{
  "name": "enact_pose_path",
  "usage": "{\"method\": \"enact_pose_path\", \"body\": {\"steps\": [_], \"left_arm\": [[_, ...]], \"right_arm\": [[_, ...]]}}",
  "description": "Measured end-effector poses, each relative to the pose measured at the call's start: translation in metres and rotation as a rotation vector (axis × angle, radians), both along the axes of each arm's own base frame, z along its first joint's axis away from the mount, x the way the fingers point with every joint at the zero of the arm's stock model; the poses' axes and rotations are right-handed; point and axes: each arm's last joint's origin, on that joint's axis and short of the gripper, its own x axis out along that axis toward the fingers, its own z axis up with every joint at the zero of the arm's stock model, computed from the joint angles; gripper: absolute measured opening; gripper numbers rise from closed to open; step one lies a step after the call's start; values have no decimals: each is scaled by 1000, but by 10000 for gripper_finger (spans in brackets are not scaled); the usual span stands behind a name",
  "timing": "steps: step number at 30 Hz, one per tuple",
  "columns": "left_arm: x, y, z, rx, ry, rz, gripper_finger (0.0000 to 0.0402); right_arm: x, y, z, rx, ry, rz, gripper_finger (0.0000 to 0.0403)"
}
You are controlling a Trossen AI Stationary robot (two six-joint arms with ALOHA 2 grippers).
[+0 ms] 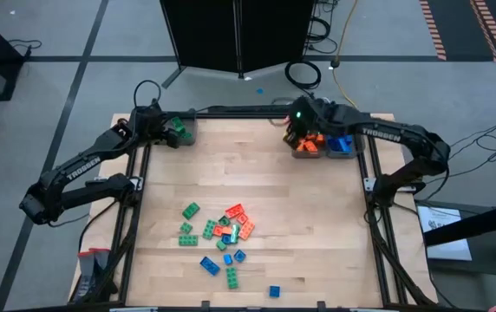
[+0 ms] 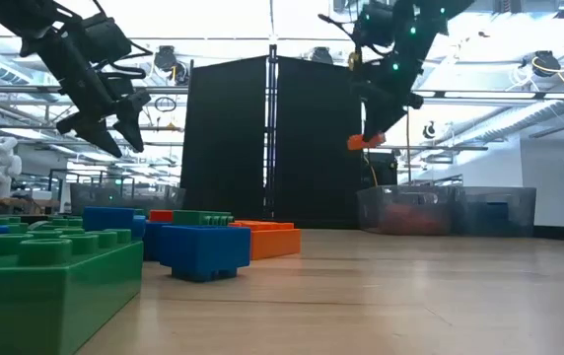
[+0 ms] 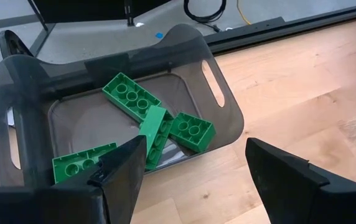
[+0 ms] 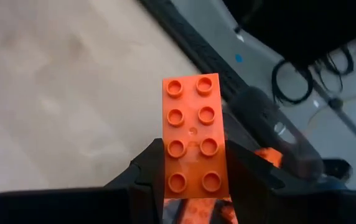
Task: Sort blocks
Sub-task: Put the orange game piece into the middle black bin
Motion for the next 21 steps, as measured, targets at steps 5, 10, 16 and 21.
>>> {"method": "enact_pose_path", "body": {"steps": [5,10,16,21], "left_arm": [[0,0,0,3,4,-4,277],[0,0,0,4,6,-2,277],[0,0,0,5,7,-3,277],[0,0,0,5,8,-3,277]], "right_arm": [[-20,-32,0,36,-39,-131,114],[-31,-51,-4,87,-74,-214,114],[-26,-62,-22,132,-70,-233,114],[-22,-69,-49,193,-83,-263,114]]}}
